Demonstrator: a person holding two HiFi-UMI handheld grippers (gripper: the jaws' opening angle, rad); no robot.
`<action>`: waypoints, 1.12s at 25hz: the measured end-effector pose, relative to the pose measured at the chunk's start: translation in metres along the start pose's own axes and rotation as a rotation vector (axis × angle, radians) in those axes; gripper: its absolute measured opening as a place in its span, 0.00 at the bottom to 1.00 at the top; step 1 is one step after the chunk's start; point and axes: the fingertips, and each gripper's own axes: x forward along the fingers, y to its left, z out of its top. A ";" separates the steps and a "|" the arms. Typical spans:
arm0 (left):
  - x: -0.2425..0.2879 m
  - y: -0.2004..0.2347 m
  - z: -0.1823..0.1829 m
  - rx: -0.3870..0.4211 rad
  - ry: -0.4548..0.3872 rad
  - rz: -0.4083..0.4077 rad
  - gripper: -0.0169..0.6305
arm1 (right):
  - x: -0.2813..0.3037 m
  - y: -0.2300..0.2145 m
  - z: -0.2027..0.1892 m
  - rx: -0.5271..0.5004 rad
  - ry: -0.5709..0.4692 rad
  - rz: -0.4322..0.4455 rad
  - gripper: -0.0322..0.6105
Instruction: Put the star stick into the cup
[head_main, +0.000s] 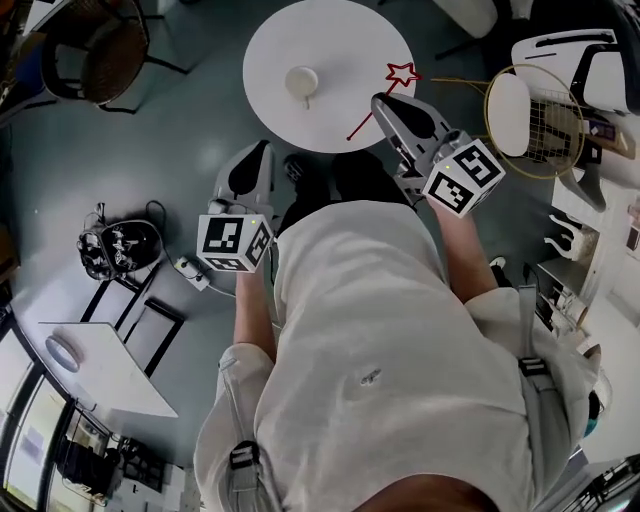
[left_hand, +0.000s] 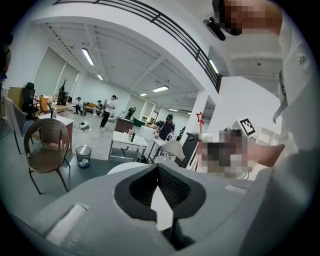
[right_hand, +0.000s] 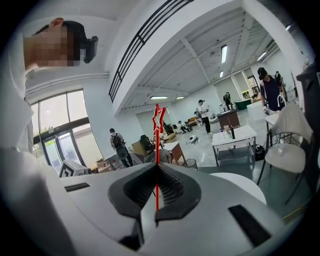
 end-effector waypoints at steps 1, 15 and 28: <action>0.002 -0.002 -0.001 -0.005 0.004 -0.007 0.04 | 0.000 -0.002 -0.002 0.002 0.005 -0.008 0.07; 0.020 0.019 0.002 -0.050 0.045 0.012 0.04 | 0.096 -0.027 0.002 -0.025 0.071 0.055 0.07; 0.041 0.027 -0.011 -0.142 0.088 0.133 0.04 | 0.163 -0.064 -0.028 -0.012 0.175 0.172 0.07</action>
